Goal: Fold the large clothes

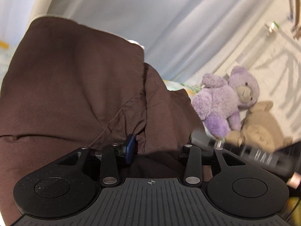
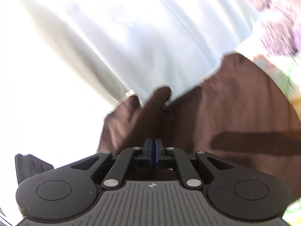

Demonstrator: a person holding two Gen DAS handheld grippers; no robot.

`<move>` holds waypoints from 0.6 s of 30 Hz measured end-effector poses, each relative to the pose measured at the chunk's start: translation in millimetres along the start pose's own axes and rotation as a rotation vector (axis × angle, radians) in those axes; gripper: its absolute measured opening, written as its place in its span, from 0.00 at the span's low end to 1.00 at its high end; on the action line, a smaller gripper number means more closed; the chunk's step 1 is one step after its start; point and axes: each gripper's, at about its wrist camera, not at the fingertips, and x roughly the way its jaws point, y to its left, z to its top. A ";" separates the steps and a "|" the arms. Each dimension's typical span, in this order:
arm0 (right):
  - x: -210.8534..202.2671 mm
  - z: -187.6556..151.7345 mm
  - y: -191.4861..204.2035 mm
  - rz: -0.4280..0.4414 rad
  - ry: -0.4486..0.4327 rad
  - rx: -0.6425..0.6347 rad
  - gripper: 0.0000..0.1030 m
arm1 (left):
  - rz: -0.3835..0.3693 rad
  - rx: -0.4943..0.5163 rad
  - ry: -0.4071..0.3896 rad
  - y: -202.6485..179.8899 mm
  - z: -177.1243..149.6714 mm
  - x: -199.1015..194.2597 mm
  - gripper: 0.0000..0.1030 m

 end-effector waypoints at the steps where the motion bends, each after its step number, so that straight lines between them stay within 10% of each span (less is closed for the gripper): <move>1: 0.2 6.1 1.4 0.012 0.010 -0.001 0.21 | 0.004 0.010 -0.004 -2.2 -0.5 -0.6 0.42; 6: 34.8 25.3 16.2 0.039 0.107 -0.064 0.41 | -0.014 -0.014 -0.013 3.1 -0.6 -5.2 0.42; 18: 93.3 21.6 3.6 -0.073 0.303 -0.141 0.27 | -0.059 -0.069 -0.011 2.5 -0.8 -22.2 0.48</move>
